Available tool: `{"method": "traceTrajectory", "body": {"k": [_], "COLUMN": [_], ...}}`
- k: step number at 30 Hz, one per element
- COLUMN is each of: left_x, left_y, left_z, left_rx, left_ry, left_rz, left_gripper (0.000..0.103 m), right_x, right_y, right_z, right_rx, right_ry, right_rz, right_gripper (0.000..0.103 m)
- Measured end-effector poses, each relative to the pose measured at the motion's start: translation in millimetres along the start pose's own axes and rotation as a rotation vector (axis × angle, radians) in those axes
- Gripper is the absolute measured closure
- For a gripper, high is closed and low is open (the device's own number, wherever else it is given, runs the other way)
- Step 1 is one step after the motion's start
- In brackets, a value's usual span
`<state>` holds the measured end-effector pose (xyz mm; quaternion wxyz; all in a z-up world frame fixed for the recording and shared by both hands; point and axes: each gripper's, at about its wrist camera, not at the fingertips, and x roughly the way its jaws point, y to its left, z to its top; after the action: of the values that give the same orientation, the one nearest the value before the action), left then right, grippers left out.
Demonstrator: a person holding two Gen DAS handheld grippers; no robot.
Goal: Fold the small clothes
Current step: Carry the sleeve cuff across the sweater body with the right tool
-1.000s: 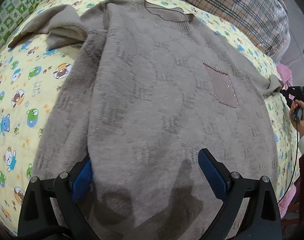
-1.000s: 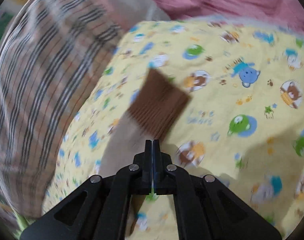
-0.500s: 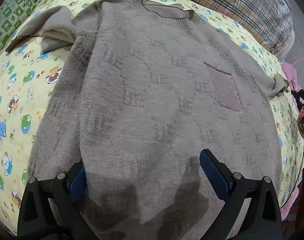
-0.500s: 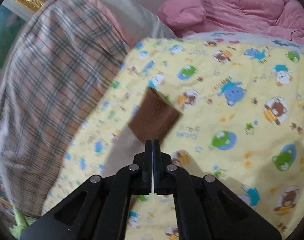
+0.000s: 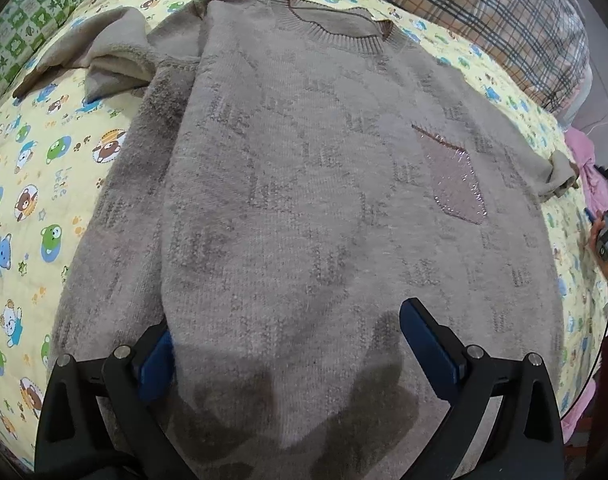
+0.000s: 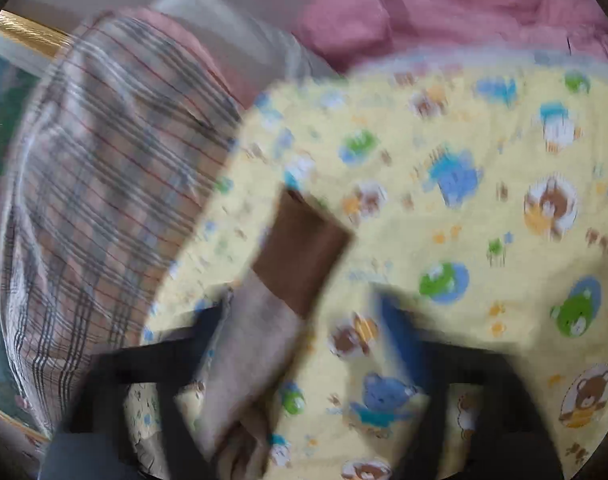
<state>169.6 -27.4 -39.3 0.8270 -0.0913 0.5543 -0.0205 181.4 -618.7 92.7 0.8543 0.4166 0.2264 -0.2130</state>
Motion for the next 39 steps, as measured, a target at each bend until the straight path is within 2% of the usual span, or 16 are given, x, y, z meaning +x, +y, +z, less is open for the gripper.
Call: {"method": "traceTrajectory", "body": {"k": [1, 5, 8, 9, 10, 11, 12, 14, 19, 22, 25, 29, 32, 35, 39], "left_x": [0.9, -1.0, -0.6, -0.2, -0.1, -0.5, -1.5, -4.0, -11.2, -20.1, -32.7, -48.6, -57.2, -60.4, -61.7], "left_y": [-2.2, -3.3, -0.5, -0.1, 0.2, 0.1, 0.3, 2.3, 9.4, 11.7, 17.6, 27.1, 33.4, 39.1, 44.5], "left_z": [0.9, 2.1, 2.6, 3.0, 3.2, 3.5, 3.8, 4.3, 6.1, 8.3, 9.2, 10.0, 8.0, 4.5, 2.1], "left_rx": [0.005, -0.002, -0.005, -0.004, -0.002, 0.000, -0.001, -0.007, -0.030, -0.026, -0.029, -0.032, -0.035, -0.040, -0.042], "left_ry": [0.002, -0.001, 0.000, -0.001, -0.001, 0.000, -0.003, -0.009, -0.021, -0.044, -0.074, -0.113, -0.133, -0.138, -0.138], "left_rz": [0.006, 0.002, -0.004, -0.003, -0.003, -0.005, -0.010, -0.023, -0.075, -0.100, -0.128, -0.165, -0.199, -0.214, -0.225], "left_gripper": [0.002, 0.002, 0.002, 0.002, 0.002, 0.002, 0.002, 0.002, 0.002, 0.002, 0.002, 0.002, 0.002, 0.002, 0.002], "right_x": [-1.2, 26.7, 43.5, 46.8, 50.0, 53.2, 56.2, 52.6, 13.3, -9.6, -24.6, -26.9, -22.8, -7.6, 9.9], "right_y": [1.1, 0.7, 13.1, 17.8, 22.0, 25.8, 29.8, 40.8, 105.2, 159.4, 218.3, 269.6, 290.9, 302.5, 311.0], "right_z": [1.2, 11.2, 8.5, 7.9, 7.7, 8.5, 8.8, 7.6, -20.5, -60.4, -117.0, -188.8, -243.1, -290.6, -351.4], "right_rx": [-0.008, 0.019, -0.053, -0.080, -0.101, -0.126, -0.149, -0.186, -0.352, -0.476, -0.595, -0.655, -0.659, -0.634, -0.610], "right_ry": [-0.030, 0.085, 0.119, 0.123, 0.124, 0.138, 0.154, 0.143, 0.146, 0.230, 0.344, 0.502, 0.617, 0.719, 0.828], "right_rz": [-0.001, -0.032, -0.112, -0.118, -0.088, -0.054, -0.062, -0.063, 0.118, 0.277, 0.439, 0.583, 0.654, 0.689, 0.700], "right_gripper": [0.000, 0.000, 0.001, 0.012, 0.047, 0.067, 0.095, 0.095, 0.095, 0.095, 0.095, 0.095, 0.095, 0.095, 0.095]}}
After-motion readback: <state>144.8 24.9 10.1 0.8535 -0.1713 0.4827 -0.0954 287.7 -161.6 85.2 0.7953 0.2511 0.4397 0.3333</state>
